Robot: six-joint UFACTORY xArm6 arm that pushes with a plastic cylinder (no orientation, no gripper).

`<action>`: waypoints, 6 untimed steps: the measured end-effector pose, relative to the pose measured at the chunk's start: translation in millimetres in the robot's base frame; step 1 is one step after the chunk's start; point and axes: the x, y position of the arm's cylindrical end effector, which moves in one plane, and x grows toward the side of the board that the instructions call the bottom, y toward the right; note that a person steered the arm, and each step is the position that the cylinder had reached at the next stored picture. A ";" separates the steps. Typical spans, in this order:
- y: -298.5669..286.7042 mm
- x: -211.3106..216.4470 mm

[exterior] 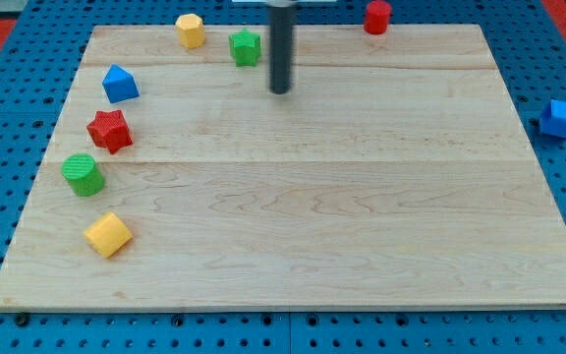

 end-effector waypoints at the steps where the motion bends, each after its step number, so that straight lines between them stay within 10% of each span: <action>1: -24.8 -3.0; 3: -103.5 -28.2; 5: 143.1 -22.5; 6: 39.6 4.0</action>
